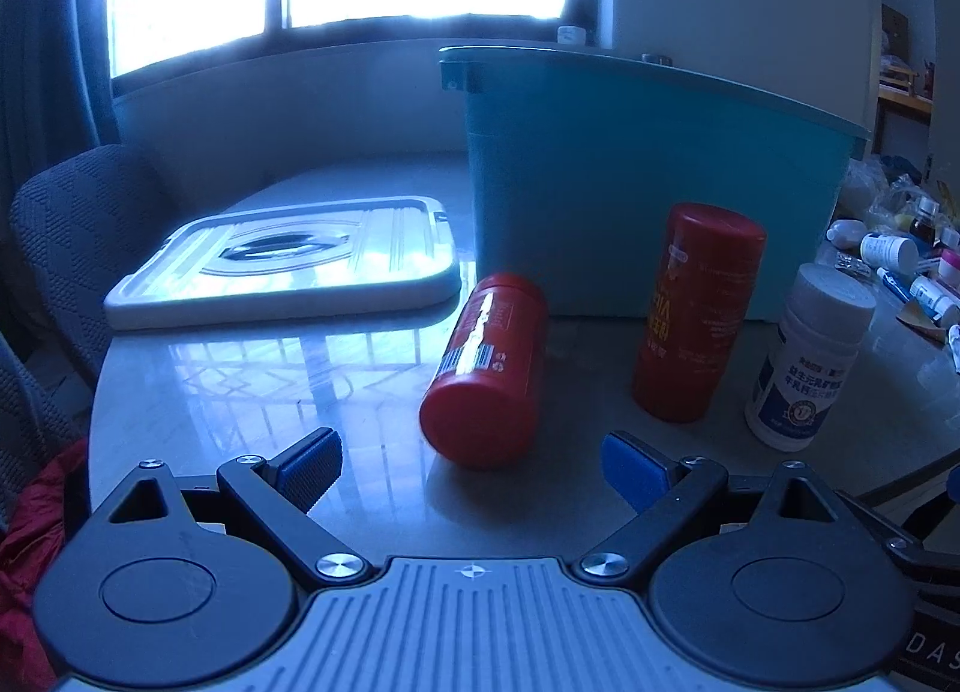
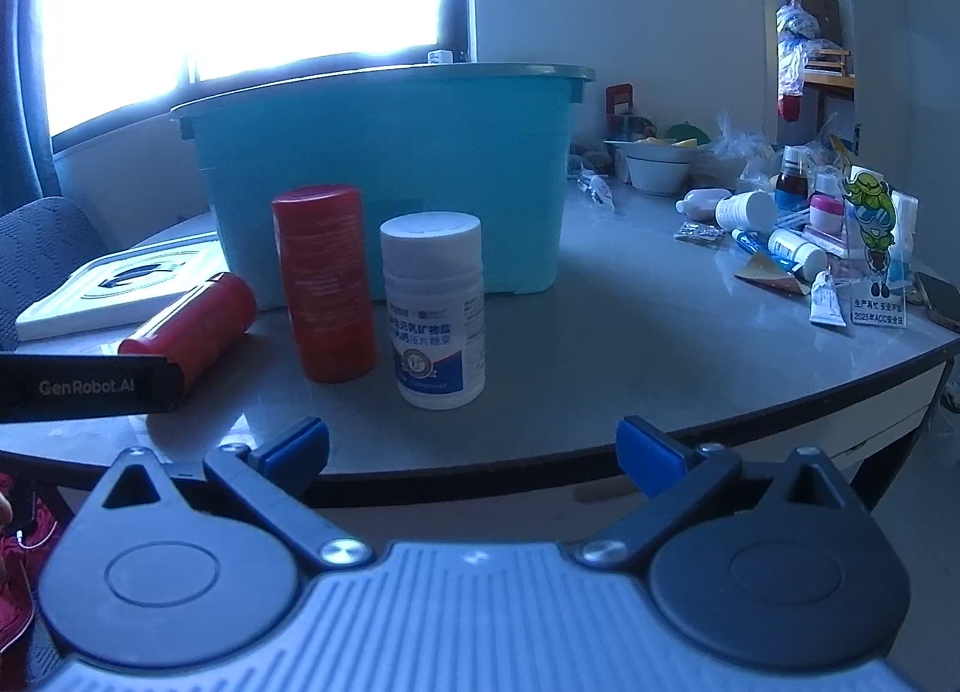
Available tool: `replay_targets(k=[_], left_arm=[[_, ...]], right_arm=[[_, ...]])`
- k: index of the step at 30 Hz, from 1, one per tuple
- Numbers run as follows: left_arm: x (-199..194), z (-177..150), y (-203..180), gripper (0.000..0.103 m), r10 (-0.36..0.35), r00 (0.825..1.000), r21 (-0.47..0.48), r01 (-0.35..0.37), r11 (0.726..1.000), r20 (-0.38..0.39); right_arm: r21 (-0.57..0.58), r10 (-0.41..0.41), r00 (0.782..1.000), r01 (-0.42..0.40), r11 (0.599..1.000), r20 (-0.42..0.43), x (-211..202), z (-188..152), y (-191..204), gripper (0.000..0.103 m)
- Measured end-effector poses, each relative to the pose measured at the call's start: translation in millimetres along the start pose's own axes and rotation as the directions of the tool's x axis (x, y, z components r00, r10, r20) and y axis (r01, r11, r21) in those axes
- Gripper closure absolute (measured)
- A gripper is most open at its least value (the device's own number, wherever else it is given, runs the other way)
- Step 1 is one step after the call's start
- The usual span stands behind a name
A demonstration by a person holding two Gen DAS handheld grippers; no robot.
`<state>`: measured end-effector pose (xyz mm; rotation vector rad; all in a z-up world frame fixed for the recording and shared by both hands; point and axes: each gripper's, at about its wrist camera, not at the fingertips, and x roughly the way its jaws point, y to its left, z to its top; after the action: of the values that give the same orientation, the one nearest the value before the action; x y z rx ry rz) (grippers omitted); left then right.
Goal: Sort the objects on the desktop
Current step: 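Move both tools toward the red canisters and white pill bottle, then grasp the lying red canister with left tool while right tool grasps the white pill bottle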
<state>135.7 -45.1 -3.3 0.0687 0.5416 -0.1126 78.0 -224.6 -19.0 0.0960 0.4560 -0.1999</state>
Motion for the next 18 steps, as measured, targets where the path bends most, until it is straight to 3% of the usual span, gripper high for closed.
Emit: replay_targets(k=[18], left_arm=[[55,24,-4,0.008,-0.015,1.0,0.024,0.015,1.0,-0.006]], right_arm=[[-0.007,-0.036,0.998,0.036,0.999,0.044,35,13,-1,0.001]])
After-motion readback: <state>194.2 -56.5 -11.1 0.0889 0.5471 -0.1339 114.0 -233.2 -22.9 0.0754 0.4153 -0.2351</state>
